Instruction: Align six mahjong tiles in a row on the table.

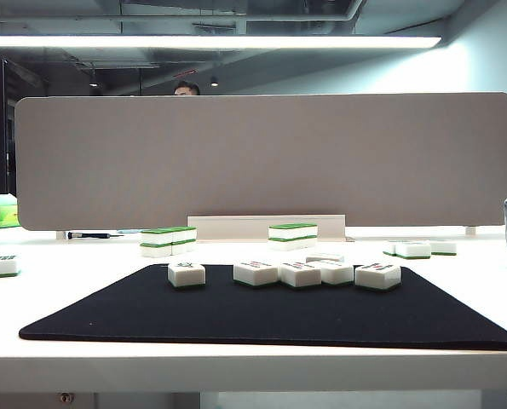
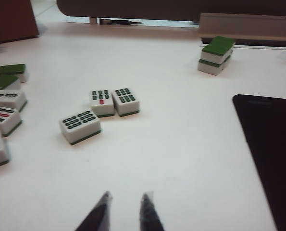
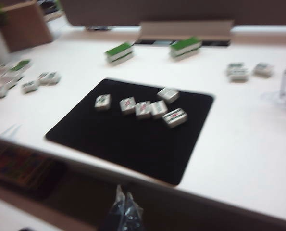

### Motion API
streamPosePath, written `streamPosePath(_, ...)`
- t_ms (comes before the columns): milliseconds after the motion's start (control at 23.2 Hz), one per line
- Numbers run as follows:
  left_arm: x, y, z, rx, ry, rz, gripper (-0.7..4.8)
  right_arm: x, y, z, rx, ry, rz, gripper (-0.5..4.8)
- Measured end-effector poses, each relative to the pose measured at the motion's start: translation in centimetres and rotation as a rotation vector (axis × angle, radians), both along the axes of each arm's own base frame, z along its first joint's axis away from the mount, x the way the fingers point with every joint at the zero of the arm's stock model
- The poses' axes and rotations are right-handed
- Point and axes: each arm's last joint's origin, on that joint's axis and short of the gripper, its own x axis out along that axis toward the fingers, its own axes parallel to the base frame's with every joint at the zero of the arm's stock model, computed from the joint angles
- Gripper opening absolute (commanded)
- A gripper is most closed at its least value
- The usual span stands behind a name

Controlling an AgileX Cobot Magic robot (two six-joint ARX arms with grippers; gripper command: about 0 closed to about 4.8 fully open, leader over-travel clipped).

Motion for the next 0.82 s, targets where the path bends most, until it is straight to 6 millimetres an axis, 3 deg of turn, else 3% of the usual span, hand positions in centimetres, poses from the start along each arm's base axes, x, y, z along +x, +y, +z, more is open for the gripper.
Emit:
streamPosePath(130,0.0,-0.2,0.1,-0.069,-0.003,-0.052,0.79,-0.2,0.1,-0.3,0.01,0.038,0.034,-0.01)
streamPosePath(302,-0.1,-0.6,0.6,-0.291,0.006,-0.164,0.79,-0.2,0.1,-0.4,0.011,0.045,0.034,-0.01)
streamPosePath(389,-0.4,-0.7,2.1,-0.443,-0.018,-0.191,0.68,-0.2,0.1,-0.4,0.011,0.045,0.034,-0.01)
streamPosePath(475,-0.8,-0.9,4.0,-0.522,-0.07,-0.255,-0.08,-0.2,0.1,-0.4,0.011,0.045,0.034,-0.01)
streamPosePath(691,-2.7,-1.2,9.5,-0.516,-0.216,-0.37,-0.06,-0.2,0.1,-0.4,0.011,0.045,0.034,-0.01)
streamPosePath(820,-3.0,-1.2,11.1,-0.51,-0.24,-0.382,-0.06,-0.2,0.1,-0.4,0.011,0.045,0.034,-0.01)
